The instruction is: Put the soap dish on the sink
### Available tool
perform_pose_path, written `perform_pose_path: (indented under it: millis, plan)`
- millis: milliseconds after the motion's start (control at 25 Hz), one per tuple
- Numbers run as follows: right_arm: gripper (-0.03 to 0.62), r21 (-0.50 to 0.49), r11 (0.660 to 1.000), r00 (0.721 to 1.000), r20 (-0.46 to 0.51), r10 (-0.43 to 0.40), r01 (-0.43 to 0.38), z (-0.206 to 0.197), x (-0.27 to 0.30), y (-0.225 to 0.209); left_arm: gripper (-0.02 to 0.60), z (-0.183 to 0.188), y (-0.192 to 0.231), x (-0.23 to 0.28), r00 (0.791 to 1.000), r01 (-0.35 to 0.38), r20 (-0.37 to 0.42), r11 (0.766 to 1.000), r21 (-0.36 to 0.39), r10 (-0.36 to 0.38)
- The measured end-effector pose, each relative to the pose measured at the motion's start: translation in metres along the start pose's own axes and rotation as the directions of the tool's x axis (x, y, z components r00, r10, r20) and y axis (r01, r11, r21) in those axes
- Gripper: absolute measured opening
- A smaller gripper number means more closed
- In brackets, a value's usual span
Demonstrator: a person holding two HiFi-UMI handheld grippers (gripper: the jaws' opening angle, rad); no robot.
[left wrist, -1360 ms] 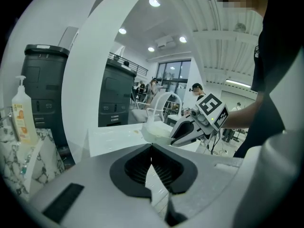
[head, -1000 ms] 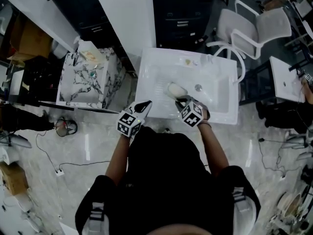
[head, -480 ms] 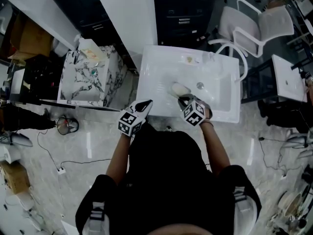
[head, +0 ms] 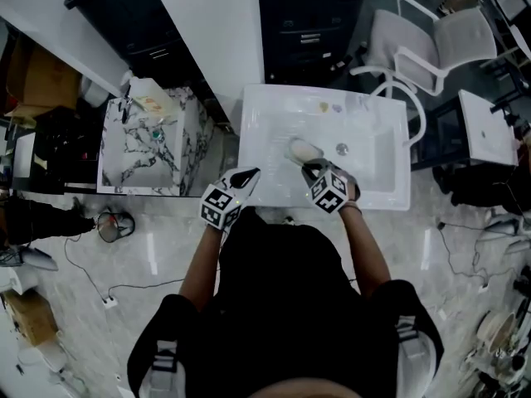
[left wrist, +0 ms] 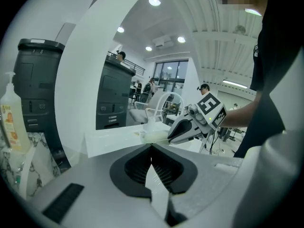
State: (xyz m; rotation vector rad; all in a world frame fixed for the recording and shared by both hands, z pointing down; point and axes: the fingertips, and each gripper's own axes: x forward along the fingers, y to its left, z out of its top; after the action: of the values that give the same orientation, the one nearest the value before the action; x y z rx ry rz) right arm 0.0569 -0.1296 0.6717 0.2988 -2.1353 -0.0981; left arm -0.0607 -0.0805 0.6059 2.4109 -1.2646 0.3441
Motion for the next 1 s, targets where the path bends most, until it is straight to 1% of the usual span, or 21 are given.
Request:
perform_pose_path:
  millis: [360,600,760,1000]
  plan:
    - [0.014,0.048,0.998,0.999,-0.031,-0.03,0.032,0.036,0.031,-0.029,0.0,0.023,0.062,0.011,0.998,0.067,-0.015,0.997,0.027,-0.067]
    - [0.014,0.069,0.996,0.997,-0.044,-0.06,0.063,0.059,0.051,-0.046,0.0,0.028,0.098,0.016,0.994,0.109,-0.032,0.994,0.033,-0.108]
    - [0.014,0.078,0.993,0.995,-0.066,-0.079,0.084,0.066,0.063,-0.051,0.0,0.03,0.116,0.018,0.99,0.138,-0.039,0.99,0.037,-0.137]
    - [0.014,0.072,0.991,0.989,-0.11,-0.101,0.109,0.066,0.086,-0.05,0.0,0.033,0.137,0.018,0.983,0.18,-0.052,0.983,0.038,-0.178]
